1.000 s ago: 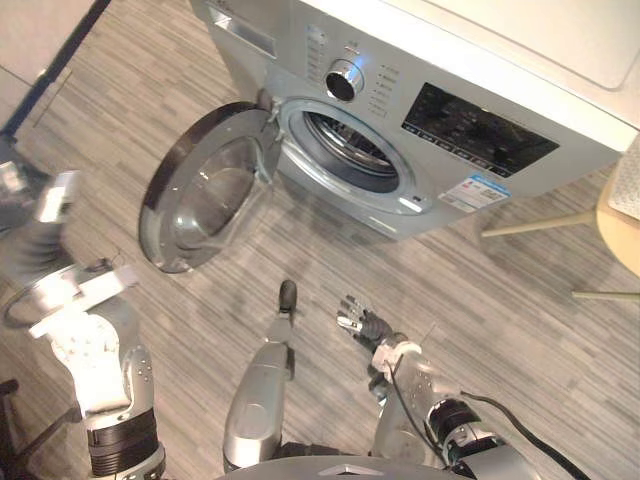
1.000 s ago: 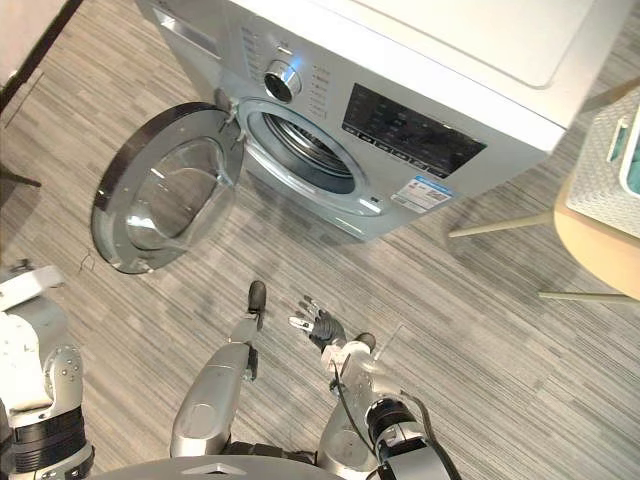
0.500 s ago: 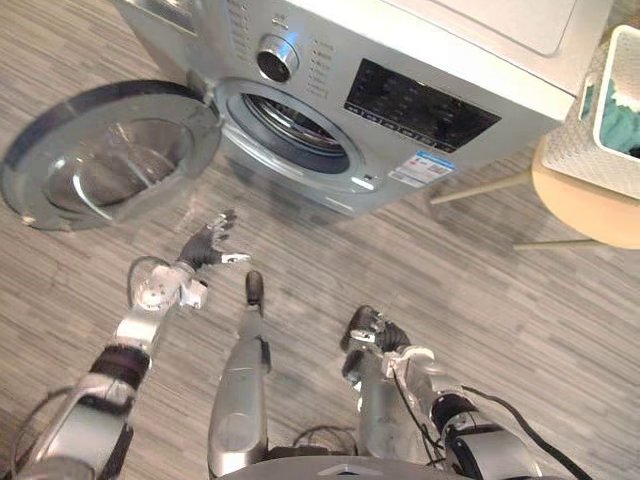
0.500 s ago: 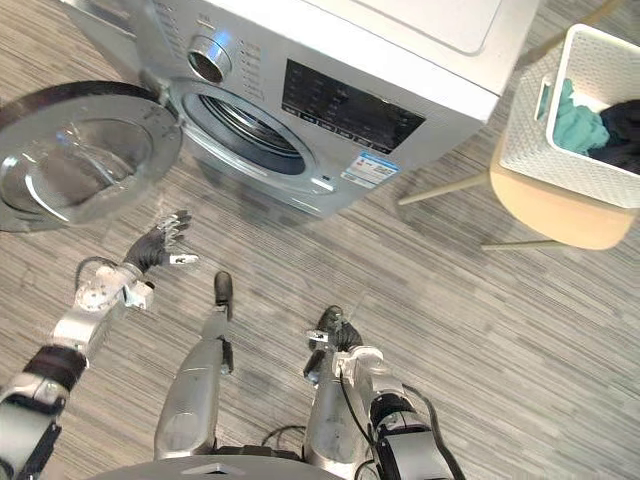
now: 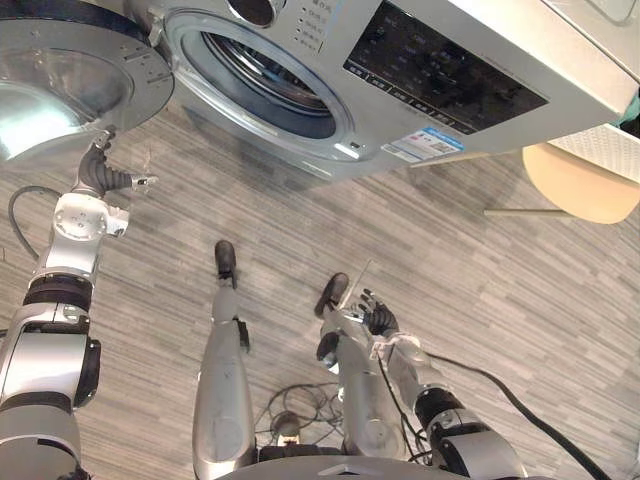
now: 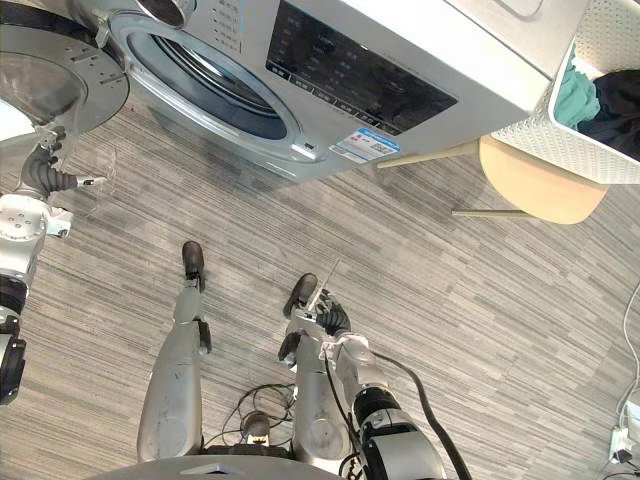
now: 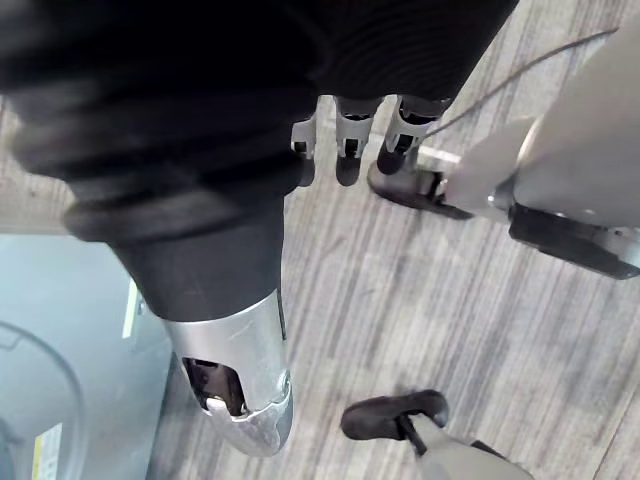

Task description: Pick up the laundry basket with both hands and put the clothes into the washing machine.

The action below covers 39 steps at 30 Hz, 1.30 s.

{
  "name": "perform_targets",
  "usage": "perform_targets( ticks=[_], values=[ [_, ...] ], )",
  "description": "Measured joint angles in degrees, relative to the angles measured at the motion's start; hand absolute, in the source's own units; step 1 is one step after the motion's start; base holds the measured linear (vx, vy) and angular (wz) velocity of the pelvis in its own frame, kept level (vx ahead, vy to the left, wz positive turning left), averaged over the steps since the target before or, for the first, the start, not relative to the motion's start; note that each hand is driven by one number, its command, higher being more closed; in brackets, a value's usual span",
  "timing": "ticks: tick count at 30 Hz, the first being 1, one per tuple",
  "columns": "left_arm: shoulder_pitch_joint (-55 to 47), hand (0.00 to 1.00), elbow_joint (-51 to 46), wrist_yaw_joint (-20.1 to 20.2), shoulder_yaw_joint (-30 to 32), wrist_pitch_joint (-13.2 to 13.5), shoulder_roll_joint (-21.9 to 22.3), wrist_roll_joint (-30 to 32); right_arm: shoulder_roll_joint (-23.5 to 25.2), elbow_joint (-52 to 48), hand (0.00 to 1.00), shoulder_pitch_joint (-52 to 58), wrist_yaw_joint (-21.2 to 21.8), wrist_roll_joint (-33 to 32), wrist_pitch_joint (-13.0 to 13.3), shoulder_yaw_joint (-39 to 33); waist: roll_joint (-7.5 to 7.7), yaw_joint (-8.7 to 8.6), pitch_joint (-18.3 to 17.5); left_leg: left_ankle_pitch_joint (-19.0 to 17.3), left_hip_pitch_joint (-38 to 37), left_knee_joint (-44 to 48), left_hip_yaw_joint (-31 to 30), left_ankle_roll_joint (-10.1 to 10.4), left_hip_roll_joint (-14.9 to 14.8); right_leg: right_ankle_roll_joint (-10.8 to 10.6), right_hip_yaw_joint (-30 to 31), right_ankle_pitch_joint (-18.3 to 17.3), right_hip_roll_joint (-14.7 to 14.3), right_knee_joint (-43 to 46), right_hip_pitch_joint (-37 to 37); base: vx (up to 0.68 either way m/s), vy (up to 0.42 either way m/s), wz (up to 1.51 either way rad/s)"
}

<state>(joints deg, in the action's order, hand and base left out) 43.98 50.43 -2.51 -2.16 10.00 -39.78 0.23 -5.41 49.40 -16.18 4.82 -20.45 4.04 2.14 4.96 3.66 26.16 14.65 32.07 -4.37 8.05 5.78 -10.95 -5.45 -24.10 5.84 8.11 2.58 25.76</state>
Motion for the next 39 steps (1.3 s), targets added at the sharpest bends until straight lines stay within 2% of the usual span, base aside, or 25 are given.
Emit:
perform_targets(
  ticks=[2,4,5,10,12,13,15,16,17,18,19,20,21,23,24,26,27,28,29,30,31,32,34,37,39],
  values=[
    [0.1,0.00,-1.0,-0.1,0.1,0.0,0.0,0.0,0.5,-1.2,0.00,0.3,0.0,-0.4,0.0,-0.1,0.29,0.14,0.0,-0.5,-0.1,0.0,1.5,0.6,-0.5,0.0,0.0,0.0,-0.1,0.0,-0.1,0.05,0.004,0.01],
    [-0.2,0.00,-2.4,0.0,1.1,0.0,0.7,0.0,0.5,-1.4,0.00,0.4,0.0,-0.6,0.0,-0.1,0.55,0.23,0.1,-0.7,0.0,1.7,6.2,0.0,-2.0,0.0,0.1,0.0,-0.1,0.0,-0.9,0.05,0.015,0.04],
    [-0.3,0.00,-2.6,0.0,1.7,0.0,1.1,0.0,0.5,-1.6,0.00,0.5,-0.1,-0.6,0.0,-0.1,0.79,0.48,0.2,-0.9,0.0,2.5,6.2,-0.2,-2.1,0.0,0.3,0.0,-0.1,0.0,-1.2,0.04,0.009,-0.01],
    [-6.1,0.00,-4.9,-0.7,8.0,-0.6,5.3,-0.1,0.6,-5.7,0.00,2.3,-0.4,-0.6,0.0,-0.7,0.90,2.31,0.2,-6.6,-0.2,12.2,9.2,-0.7,-4.3,0.0,4.5,0.0,-0.4,0.7,-2.6,0.03,-0.005,-0.32],
    [-10.3,0.00,-6.2,-1.1,11.3,-1.1,7.9,-0.2,1.0,-6.4,0.00,2.4,-0.6,-0.4,0.0,-0.7,0.85,2.29,0.2,-9.2,-0.8,16.7,10.8,-0.8,-6.0,0.1,6.7,-0.3,-0.7,2.4,-2.7,0.01,-0.019,-0.63],
    [-12.7,0.00,-7.8,-1.3,13.5,-1.2,10.2,-0.2,1.2,-7.6,0.00,3.3,-1.0,-0.3,-0.4,-1.0,0.79,1.98,0.3,-10.6,-1.3,19.2,11.0,-0.8,-6.8,0.1,7.9,-1.4,-0.7,4.5,-2.7,0.00,-0.027,-0.61],
    [-17.5,0.00,-10.5,-2.7,15.7,-1.3,16.1,-2.3,2.2,-10.6,0.00,7.4,-2.3,0.0,-0.3,-2.3,0.17,2.07,0.6,-13.5,-3.3,23.7,11.0,-0.8,-9.1,0.8,9.8,-6.8,-0.6,12.6,-2.8,0.00,-0.051,-0.26],
    [-21.5,0.00,-11.6,-3.2,15.8,-1.3,19.2,-3.5,2.8,-10.8,0.00,9.7,-2.6,0.0,-0.4,-2.9,0.13,2.01,0.6,-14.6,-5.2,25.9,10.6,-0.4,-10.2,3.1,10.6,-11.9,0.0,20.7,-2.7,0.01,-0.159,-0.05],
    [-26.5,0.00,-13.0,-3.6,16.4,-1.2,22.1,-4.8,3.0,-10.9,0.00,12.0,-2.7,0.0,-0.4,-2.9,-0.31,2.45,0.9,-15.2,-7.2,27.2,10.5,0.5,-11.4,3.8,11.6,-15.7,1.1,28.4,-3.0,0.01,-0.223,-0.03],
    [-29.4,0.00,-14.1,-3.9,17.2,-1.2,23.8,-5.8,3.0,-10.9,0.00,13.0,-2.9,0.1,-0.4,-2.9,0.19,2.56,0.6,-15.6,-8.2,27.6,10.2,1.0,-11.7,3.4,12.1,-17.0,1.5,30.7,-3.7,-0.02,-0.309,0.05],
    [-35.2,0.00,-15.9,-4.9,19.6,-1.3,27.1,-7.2,3.3,-11.4,0.00,15.1,-3.5,0.3,-0.4,-3.7,0.62,2.13,0.3,-15.4,-9.5,27.7,9.2,2.5,-11.8,-0.3,12.9,-20.4,1.5,30.4,-6.1,-0.05,-0.371,0.17],
    [-39.4,0.00,-16.2,-6.4,21.9,-1.3,31.3,-8.3,3.3,-11.6,0.00,16.1,-4.8,0.5,-0.3,-5.8,-0.55,1.68,0.7,-14.4,-11.3,25.4,8.1,4.2,-12.5,-1.1,11.7,-22.8,0.0,29.3,-8.2,-0.08,-0.424,0.19],
    [-41.8,0.00,-15.9,-7.3,22.4,-1.5,33.3,-8.9,3.3,-10.9,0.00,16.3,-5.4,0.5,-0.2,-6.8,-1.05,1.47,0.3,-13.2,-12.5,23.1,7.9,3.9,-12.6,-0.9,11.2,-23.3,-0.7,28.7,-8.8,-0.05,-0.407,0.11],
    [-48.7,0.00,-16.0,-9.3,22.2,-2.0,38.6,-10.1,3.1,-9.5,0.00,18.4,-7.0,0.5,-0.1,-8.9,-2.52,0.92,-2.0,-7.6,-15.6,15.9,7.7,2.0,-12.6,-0.2,9.1,-23.7,-2.0,27.8,-9.8,-0.01,-0.269,0.19],
    [-51.2,0.00,-16.0,-10.6,22.2,-2.1,41.6,-11.8,3.0,-9.1,0.00,20.3,-8.2,0.5,-0.1,-10.0,-3.10,0.78,-3.3,-4.0,-16.3,14.7,7.9,2.4,-12.8,0.9,7.9,-24.7,-2.2,28.7,-10.2,0.01,-0.279,0.46],
    [-53.6,0.00,-16.9,-12.0,21.8,-2.1,43.4,-14.4,2.7,-6.1,0.00,20.5,-9.4,0.6,-0.2,-10.9,-2.46,0.84,-4.5,1.9,-16.3,15.2,10.6,-0.7,-13.2,3.2,6.4,-25.1,-2.2,27.8,-12.5,0.01,-0.295,0.46],
    [-54.3,0.00,-18.4,-12.2,20.7,-2.1,43.1,-14.8,3.1,-5.4,0.00,20.7,-9.4,0.6,-0.5,-11.4,-1.83,0.76,-5.2,1.8,-15.7,19.5,13.0,-2.7,-13.8,5.0,4.9,-23.7,-1.8,26.2,-14.4,0.01,-0.225,0.28],
    [-54.9,0.00,-18.7,-12.1,19.4,-2.1,42.8,-14.8,3.3,-5.5,0.00,21.2,-9.3,0.8,-0.4,-11.7,-1.96,0.40,-5.6,-5.2,-14.8,31.6,15.6,-5.2,-15.3,5.6,4.3,-23.0,-1.7,24.6,-17.0,0.02,-0.197,0.21],
    [-55.3,0.00,-18.8,-12.0,19.0,-2.1,42.8,-14.7,2.9,-5.5,0.00,21.5,-9.3,1.2,-0.4,-11.9,-2.11,0.12,-6.0,-7.8,-14.9,36.8,16.8,-5.6,-15.7,5.7,4.0,-22.5,-1.7,23.5,-18.2,0.04,-0.146,0.13],
    [-55.8,0.00,-18.8,-11.3,17.5,-2.1,42.8,-14.6,2.7,-5.4,0.00,22.4,-9.3,2.5,-0.5,-11.9,-2.74,-0.66,-7.3,-11.7,-15.8,43.9,18.7,-5.1,-15.5,6.0,3.6,-21.0,-2.1,20.9,-20.0,0.05,-0.068,0.03],
    [-56.2,0.00,-18.9,-10.5,16.5,-2.1,43.2,-14.6,2.4,-5.3,0.00,23.1,-9.2,2.9,-0.5,-12.2,-3.60,-0.89,-8.6,-14.0,-17.4,45.6,19.3,-4.1,-14.5,6.0,3.8,-19.6,-2.7,18.7,-20.7,0.06,-0.023,-0.18],
    [-56.8,0.00,-19.6,-9.6,15.4,-2.2,43.3,-14.6,2.6,-5.1,0.00,23.2,-9.2,2.9,-0.6,-13.5,-4.94,-1.20,-9.5,-17.3,-20.4,43.8,19.4,-2.0,-12.8,5.9,4.7,-17.9,-3.8,15.8,-21.6,0.04,0.042,-0.44],
    [-57.7,0.00,-20.2,-8.1,14.9,-2.3,43.4,-14.6,3.1,-3.9,0.00,23.3,-8.9,2.9,-0.8,-14.5,-5.73,-1.49,-10.0,-22.4,-25.7,36.6,18.5,1.4,-9.1,5.4,7.4,-15.2,-5.1,12.4,-23.0,0.03,0.103,-0.68],
    [-56.9,0.00,-20.2,-7.1,11.4,-2.4,43.4,-14.6,3.7,-4.0,0.00,24.0,-8.9,2.6,-1.0,-16.9,-7.11,-3.12,-11.2,-26.2,-31.7,21.2,10.7,3.0,-3.3,4.0,8.2,-12.3,-5.5,9.6,-22.7,-0.02,0.154,-0.19],
    [-55.5,0.00,-20.3,-7.0,10.3,-2.5,42.9,-14.6,4.9,-5.8,0.00,24.4,-9.0,2.4,-1.2,-16.8,-5.82,-3.29,-11.1,-25.0,-31.7,19.4,11.1,1.8,-1.5,3.7,9.1,-10.4,-4.6,9.3,-21.1,-0.10,0.175,-0.09]
  ],
)
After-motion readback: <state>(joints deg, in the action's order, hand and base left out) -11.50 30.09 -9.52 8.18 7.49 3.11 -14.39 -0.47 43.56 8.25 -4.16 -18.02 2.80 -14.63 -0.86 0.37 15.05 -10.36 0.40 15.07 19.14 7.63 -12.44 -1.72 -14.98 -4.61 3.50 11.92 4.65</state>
